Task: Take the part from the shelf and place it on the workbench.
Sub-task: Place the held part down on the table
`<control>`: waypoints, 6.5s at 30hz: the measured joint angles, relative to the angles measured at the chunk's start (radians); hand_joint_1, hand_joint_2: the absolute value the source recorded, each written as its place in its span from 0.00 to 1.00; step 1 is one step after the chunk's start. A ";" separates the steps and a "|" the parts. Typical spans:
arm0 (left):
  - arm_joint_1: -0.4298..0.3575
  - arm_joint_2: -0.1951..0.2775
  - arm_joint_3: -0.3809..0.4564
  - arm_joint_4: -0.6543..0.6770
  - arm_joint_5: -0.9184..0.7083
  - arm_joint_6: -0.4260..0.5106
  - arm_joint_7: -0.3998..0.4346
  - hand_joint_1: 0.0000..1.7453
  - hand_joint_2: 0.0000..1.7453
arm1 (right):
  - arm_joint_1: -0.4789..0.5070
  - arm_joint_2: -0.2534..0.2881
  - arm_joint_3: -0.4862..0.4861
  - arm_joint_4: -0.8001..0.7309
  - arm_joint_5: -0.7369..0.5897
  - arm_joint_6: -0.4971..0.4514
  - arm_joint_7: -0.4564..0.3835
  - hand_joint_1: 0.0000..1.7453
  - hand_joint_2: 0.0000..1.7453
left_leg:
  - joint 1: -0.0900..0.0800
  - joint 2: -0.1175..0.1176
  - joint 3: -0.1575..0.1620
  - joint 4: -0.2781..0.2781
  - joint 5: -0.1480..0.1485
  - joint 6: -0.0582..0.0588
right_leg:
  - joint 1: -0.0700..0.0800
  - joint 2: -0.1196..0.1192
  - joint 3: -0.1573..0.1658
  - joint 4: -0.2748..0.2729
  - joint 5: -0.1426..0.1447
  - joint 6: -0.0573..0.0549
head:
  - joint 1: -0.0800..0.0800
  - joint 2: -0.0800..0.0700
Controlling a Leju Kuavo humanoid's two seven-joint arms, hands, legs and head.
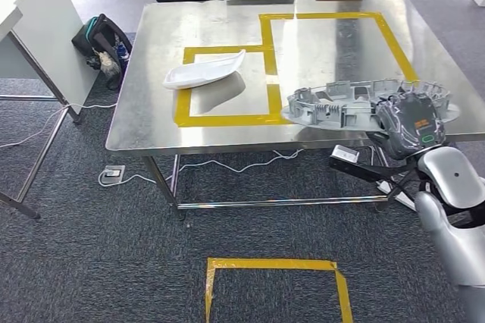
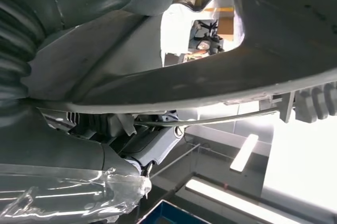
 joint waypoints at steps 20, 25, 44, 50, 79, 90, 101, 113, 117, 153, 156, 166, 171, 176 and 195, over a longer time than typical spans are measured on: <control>0.001 0.001 0.006 0.000 -0.001 -0.015 -0.097 0.00 1.00 | 0.041 -0.027 -0.020 -0.021 -0.023 -0.010 0.007 1.00 1.00 | -0.006 0.000 -0.004 0.006 -0.008 0.017 | -0.007 0.001 0.001 -0.008 0.002 0.009 | 0.000 0.000; 0.004 0.002 0.006 0.000 -0.001 -0.012 -0.098 0.00 1.00 | 0.066 -0.032 -0.037 -0.029 -0.028 -0.020 0.004 1.00 1.00 | 0.000 -0.001 0.022 -0.022 -0.021 0.046 | -0.005 -0.003 -0.021 0.043 0.000 0.026 | 0.003 0.000; 0.003 0.004 0.013 0.000 -0.002 -0.008 -0.091 0.00 1.00 | 0.097 -0.032 -0.055 -0.039 -0.030 -0.032 0.002 1.00 1.00 | 0.020 0.027 -0.093 0.278 -0.161 -0.025 | 0.001 0.001 -0.028 0.024 -0.003 -0.008 | 0.002 0.000; 0.005 0.007 0.016 0.000 -0.002 -0.008 -0.091 0.00 1.00 | 0.093 -0.031 -0.055 -0.038 -0.030 -0.032 0.002 1.00 1.00 | -0.053 0.020 -0.105 0.088 0.010 0.086 | 0.044 -0.001 0.066 0.003 -0.055 -0.035 | 0.000 0.000; 0.004 0.008 0.018 0.000 -0.002 -0.008 -0.093 0.00 1.00 | 0.091 -0.030 -0.056 -0.025 -0.031 -0.033 0.003 1.00 1.00 | 0.003 0.022 -0.145 0.195 -0.011 -0.008 | 0.002 -0.003 0.014 0.012 -0.028 -0.020 | -0.021 0.000; 0.000 0.008 0.019 0.000 -0.002 -0.008 -0.093 0.00 1.00 | 0.090 -0.030 -0.057 -0.025 -0.032 -0.034 0.002 1.00 1.00 | -0.004 0.021 -0.047 0.004 0.035 0.032 | 0.006 -0.004 -0.111 0.251 -0.147 0.015 | -0.013 0.000; 0.003 0.007 0.019 0.000 -0.002 -0.008 -0.089 0.00 1.00 | 0.097 -0.029 -0.057 -0.022 -0.032 -0.035 0.002 1.00 1.00 | -0.022 0.014 -0.028 0.030 -0.010 0.018 | 0.013 -0.001 -0.013 0.015 -0.009 -0.019 | -0.016 0.000; 0.004 0.006 0.018 -0.001 -0.002 -0.008 -0.085 0.00 1.00 | 0.107 -0.022 -0.058 -0.022 -0.031 -0.037 0.003 1.00 1.00 | 0.009 0.021 -0.081 0.028 0.067 -0.011 | -0.009 -0.004 0.033 -0.001 -0.039 -0.002 | -0.023 0.000; 0.003 0.008 0.019 -0.001 -0.002 -0.006 -0.086 0.00 1.00 | 0.111 -0.022 -0.058 -0.022 -0.031 -0.038 0.003 1.00 1.00 | 0.011 0.021 -0.056 -0.014 0.062 0.015 | -0.009 -0.006 0.028 0.005 -0.053 0.017 | -0.020 0.000; 0.008 0.028 -0.177 0.000 -0.002 -0.066 0.000 0.00 1.00 | 0.012 -0.006 -0.016 0.050 -0.027 -0.047 -0.013 0.00 0.00 | -0.017 0.023 -0.029 -0.012 0.040 0.046 | 0.014 -0.003 -0.167 0.300 -0.117 0.017 | -0.013 0.000; 0.009 0.028 -0.180 0.000 -0.002 -0.066 0.000 0.00 0.75 | 0.001 -0.006 -0.013 0.055 -0.027 -0.048 -0.013 0.00 0.00 | -0.017 0.020 -0.027 0.000 0.030 0.037 | 0.011 -0.004 -0.080 0.122 -0.024 0.024 | -0.013 0.000; 0.012 0.031 -0.186 0.000 -0.002 -0.060 0.000 0.00 0.00 | 0.025 -0.006 -0.029 0.058 -0.039 -0.073 -0.012 0.00 0.00 | 0.000 0.022 -0.137 0.246 -0.110 -0.013 | 0.002 -0.004 -0.027 0.021 0.009 -0.026 | -0.023 0.000; 0.015 0.031 -0.187 0.000 -0.002 -0.059 0.000 0.00 0.00 | 0.046 -0.006 -0.046 0.055 -0.041 -0.076 -0.012 0.00 0.00 | 0.011 0.023 -0.090 0.165 -0.035 -0.011 | 0.000 -0.005 -0.027 0.019 0.011 -0.023 | -0.023 0.000; 0.011 0.033 -0.187 0.000 -0.002 -0.057 0.000 0.00 0.00 | 0.052 -0.006 -0.056 0.052 -0.042 -0.081 -0.014 0.00 0.00 | 0.001 0.025 -0.014 0.004 0.009 0.011 | -0.001 -0.004 -0.025 0.002 0.022 0.005 | -0.022 0.000; 0.013 0.039 -0.177 0.000 0.002 -0.075 0.017 0.00 0.00 | 0.011 -0.004 -0.039 0.066 -0.132 -0.015 -0.023 0.00 0.00 | 0.004 0.023 -0.068 0.123 -0.064 -0.017 | -0.005 -0.001 -0.020 0.017 0.009 -0.016 | -0.014 0.000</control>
